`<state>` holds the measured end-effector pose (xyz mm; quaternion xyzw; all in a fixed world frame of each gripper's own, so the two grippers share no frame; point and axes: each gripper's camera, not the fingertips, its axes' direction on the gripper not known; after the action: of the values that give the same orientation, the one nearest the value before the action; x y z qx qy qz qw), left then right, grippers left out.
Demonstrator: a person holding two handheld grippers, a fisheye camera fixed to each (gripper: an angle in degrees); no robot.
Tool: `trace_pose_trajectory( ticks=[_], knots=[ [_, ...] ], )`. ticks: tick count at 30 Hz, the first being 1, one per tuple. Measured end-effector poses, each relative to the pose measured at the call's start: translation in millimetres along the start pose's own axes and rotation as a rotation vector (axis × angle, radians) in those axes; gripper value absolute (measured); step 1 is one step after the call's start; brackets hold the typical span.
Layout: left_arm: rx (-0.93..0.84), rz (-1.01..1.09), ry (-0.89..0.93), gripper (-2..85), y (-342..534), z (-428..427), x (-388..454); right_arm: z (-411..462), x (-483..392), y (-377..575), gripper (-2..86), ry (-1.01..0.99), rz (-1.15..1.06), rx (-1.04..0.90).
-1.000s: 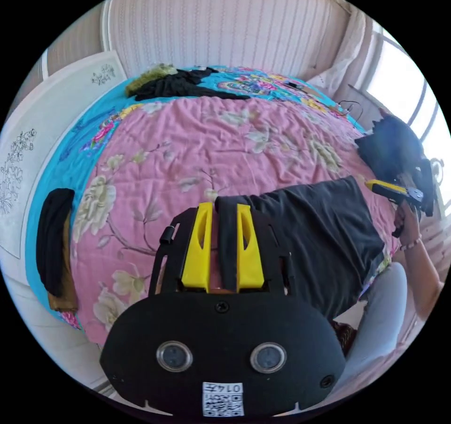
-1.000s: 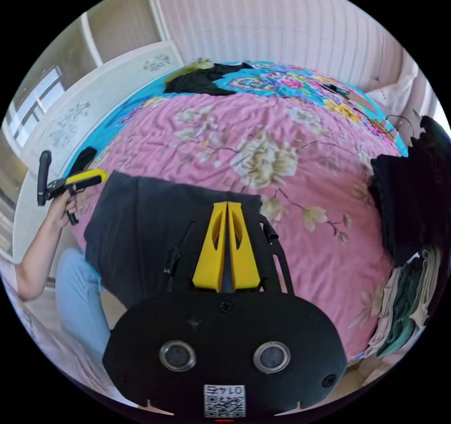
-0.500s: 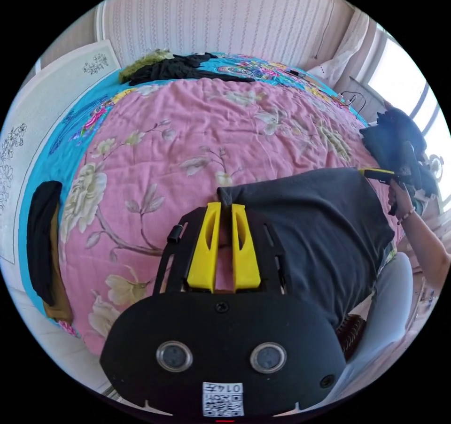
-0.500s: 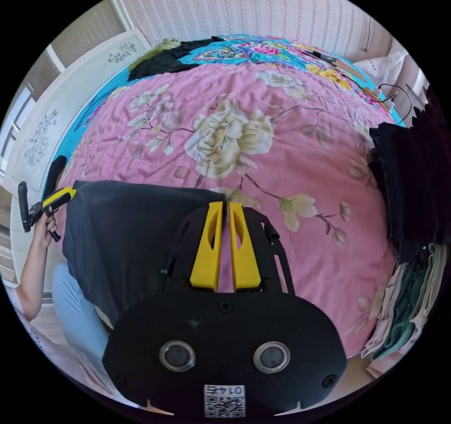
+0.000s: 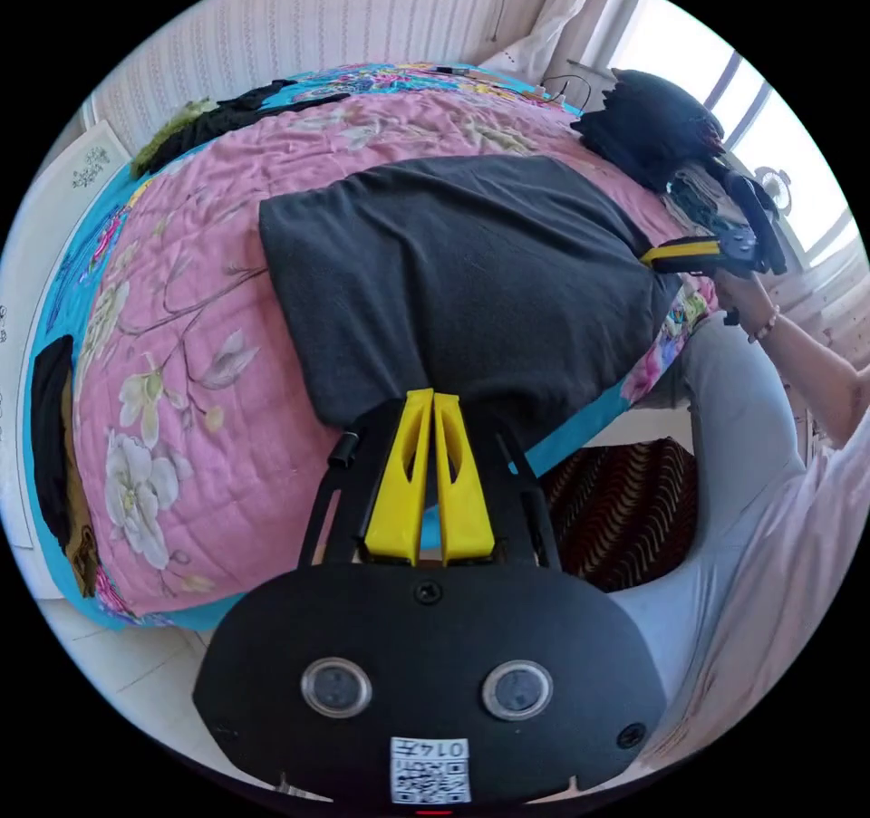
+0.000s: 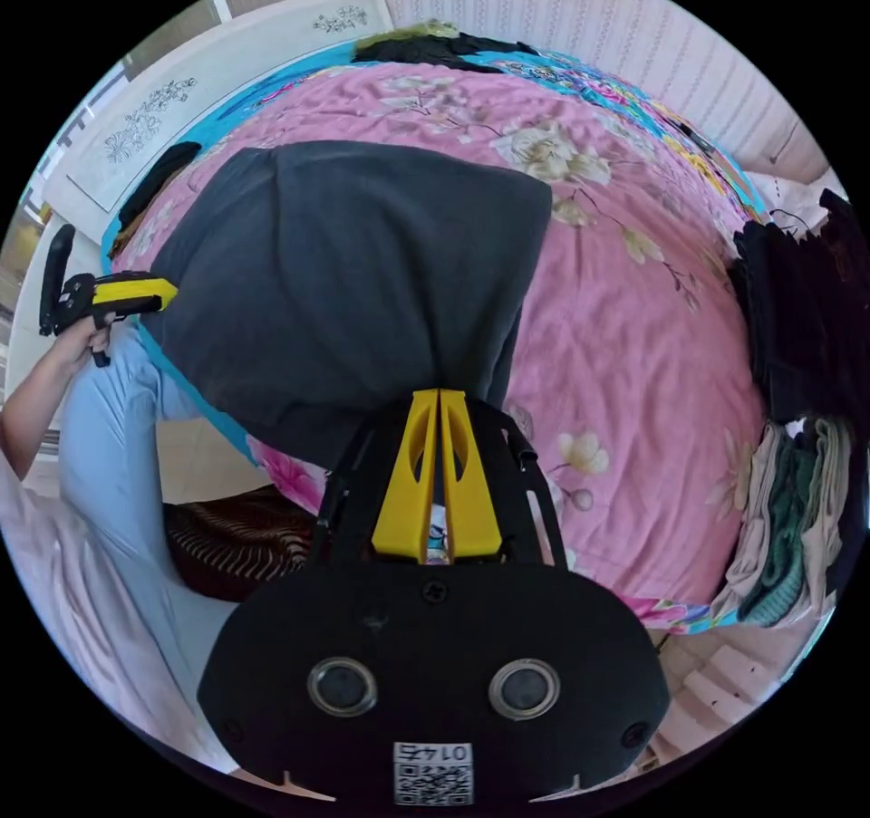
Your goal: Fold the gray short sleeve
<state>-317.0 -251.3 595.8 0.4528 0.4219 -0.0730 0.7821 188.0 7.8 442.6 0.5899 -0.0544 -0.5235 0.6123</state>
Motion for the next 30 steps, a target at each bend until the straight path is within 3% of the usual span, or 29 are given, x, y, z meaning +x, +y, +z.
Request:
trace_pose_trajectory(
  ticks=[6,8,12,14,16,20,23,25,30],
  knots=[
    [-0.074,0.033,-0.067,-1.0,3,-5,30,-2,13,16,-0.7,-0.078,0.056,0.057],
    [0.003,0.069,-0.118,-1.0,20,-31,50,-26,17,18,-0.5,-0.126,0.054,0.046],
    [0.149,0.209,-0.142,-0.8,39,-51,101,-58,-11,5,-0.4,-0.126,-0.054,0.217],
    [0.279,0.194,-0.141,-0.6,40,-41,135,-52,-43,-42,-0.4,-0.170,-0.175,0.220],
    [0.296,0.226,-0.101,-0.8,33,-28,160,-41,-67,-83,-0.4,-0.138,-0.235,0.221],
    [0.293,0.227,-0.074,-0.9,26,10,199,6,-92,-169,-0.4,-0.004,-0.274,0.119],
    [0.162,0.222,-0.150,-0.9,32,64,213,64,-82,-199,-0.4,-0.008,-0.235,0.000],
    [0.200,0.200,-0.165,-0.9,40,65,217,65,-69,-204,-0.5,-0.059,-0.179,0.007],
    [0.152,0.191,-0.075,-0.9,46,49,217,38,-56,-220,-0.6,-0.053,-0.283,-0.044]
  ],
)
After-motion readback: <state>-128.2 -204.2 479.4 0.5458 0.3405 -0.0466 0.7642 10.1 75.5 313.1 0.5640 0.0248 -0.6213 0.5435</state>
